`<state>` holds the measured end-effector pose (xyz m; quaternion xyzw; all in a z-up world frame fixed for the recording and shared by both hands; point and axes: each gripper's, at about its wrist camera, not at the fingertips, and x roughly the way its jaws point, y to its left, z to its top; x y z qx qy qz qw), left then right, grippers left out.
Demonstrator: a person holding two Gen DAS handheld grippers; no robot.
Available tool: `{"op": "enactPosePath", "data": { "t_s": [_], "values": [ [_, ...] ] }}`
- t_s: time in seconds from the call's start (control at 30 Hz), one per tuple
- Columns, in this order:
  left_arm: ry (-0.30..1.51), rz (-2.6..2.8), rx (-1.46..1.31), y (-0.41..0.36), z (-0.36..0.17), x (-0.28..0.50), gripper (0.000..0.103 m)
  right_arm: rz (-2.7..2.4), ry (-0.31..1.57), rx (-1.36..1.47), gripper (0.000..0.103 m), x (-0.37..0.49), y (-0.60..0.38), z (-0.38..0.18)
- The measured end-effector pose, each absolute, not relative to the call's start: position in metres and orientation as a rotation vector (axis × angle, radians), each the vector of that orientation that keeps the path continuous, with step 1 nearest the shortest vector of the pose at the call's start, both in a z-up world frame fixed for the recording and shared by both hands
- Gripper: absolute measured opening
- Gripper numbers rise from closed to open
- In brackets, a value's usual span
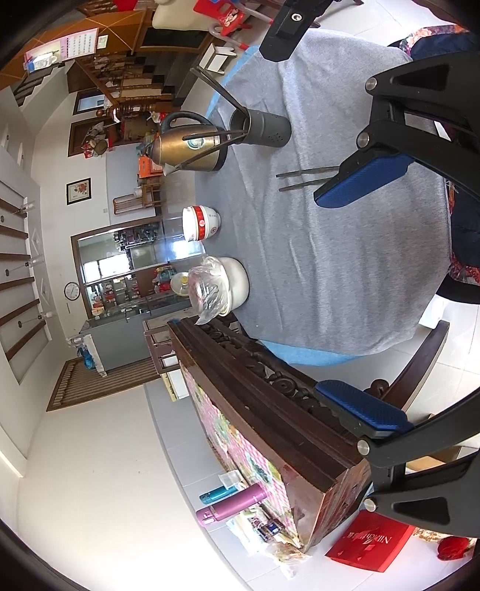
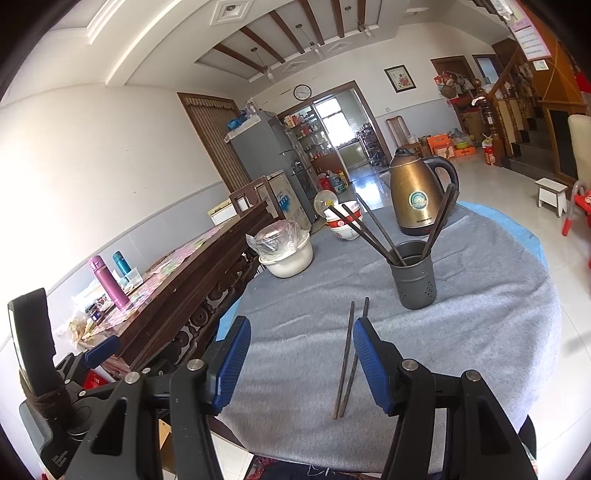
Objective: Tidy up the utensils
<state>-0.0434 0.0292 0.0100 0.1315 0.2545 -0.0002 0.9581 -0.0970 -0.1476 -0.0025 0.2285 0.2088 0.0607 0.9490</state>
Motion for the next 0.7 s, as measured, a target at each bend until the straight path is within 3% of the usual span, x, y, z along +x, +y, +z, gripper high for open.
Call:
{"op": "enactPosePath", "data": {
  "t_s": [0.7],
  "values": [
    [0.553,0.001,0.246,0.039,-0.004,-0.042,0.094,0.136,0.467,0.437,0.062,-0.088,-0.135,-0.012]
  ]
}}
